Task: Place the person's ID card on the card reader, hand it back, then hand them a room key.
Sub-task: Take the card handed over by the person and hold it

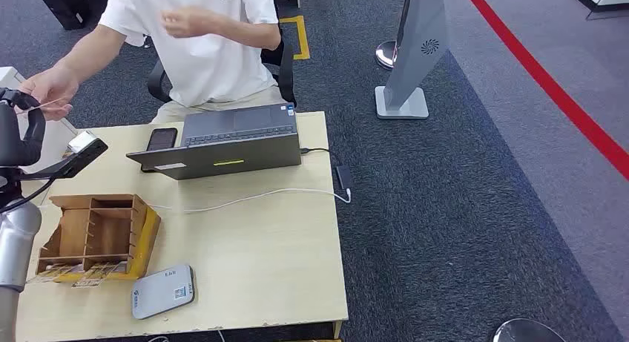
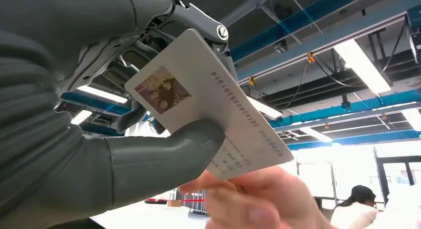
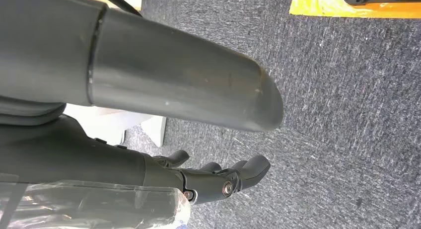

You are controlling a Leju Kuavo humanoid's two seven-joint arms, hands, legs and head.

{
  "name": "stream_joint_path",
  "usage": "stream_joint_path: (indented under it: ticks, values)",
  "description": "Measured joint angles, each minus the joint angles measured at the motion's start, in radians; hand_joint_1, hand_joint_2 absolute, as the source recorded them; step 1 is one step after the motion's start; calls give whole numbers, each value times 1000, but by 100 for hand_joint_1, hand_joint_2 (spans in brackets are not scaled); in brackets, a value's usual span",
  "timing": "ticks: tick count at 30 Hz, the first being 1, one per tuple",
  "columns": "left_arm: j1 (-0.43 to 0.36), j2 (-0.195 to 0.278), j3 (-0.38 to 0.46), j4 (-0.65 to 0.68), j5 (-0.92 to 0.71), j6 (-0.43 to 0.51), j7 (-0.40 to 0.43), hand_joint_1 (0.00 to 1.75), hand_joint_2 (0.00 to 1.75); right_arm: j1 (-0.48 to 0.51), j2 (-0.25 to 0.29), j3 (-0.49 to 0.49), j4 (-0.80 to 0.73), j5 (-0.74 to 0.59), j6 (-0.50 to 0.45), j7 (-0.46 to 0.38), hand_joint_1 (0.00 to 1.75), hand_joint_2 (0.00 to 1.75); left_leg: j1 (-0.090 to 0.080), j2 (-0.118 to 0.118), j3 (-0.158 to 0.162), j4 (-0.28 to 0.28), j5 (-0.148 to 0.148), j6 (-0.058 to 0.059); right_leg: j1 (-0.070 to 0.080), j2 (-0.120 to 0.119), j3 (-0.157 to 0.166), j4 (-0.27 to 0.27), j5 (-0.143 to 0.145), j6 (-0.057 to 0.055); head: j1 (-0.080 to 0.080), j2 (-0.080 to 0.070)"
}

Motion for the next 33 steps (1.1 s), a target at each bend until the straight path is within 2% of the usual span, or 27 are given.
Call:
stream_joint_path:
  ticks: [9,23,26,33]
  values:
    - [16,-10,-13,-11,56,-7,-18,175,175,0,0,0,0,0,0,1,0,0,0,0,0,0,0,0,0,0,0,0,0,0,0,0]
    - [56,-25,-20,-67,58,3,-25,175,175,0,0,-2,0,-5,-3,3,0,0,0,0,0,0,0,0,0,0,0,0,0,0,0,0]
    - [125,-46,-41,-178,50,37,-38,175,175,0,0,-5,0,-13,-9,11,0,0,0,0,0,0,0,0,0,0,0,0,0,0,0,0]
    - [399,-125,-175,-591,-31,158,-17,175,175,1,0,-24,0,-39,-25,22,0,0,-2,1,0,0,-4,4,-2,1,0,-2,-2,3,0,0]
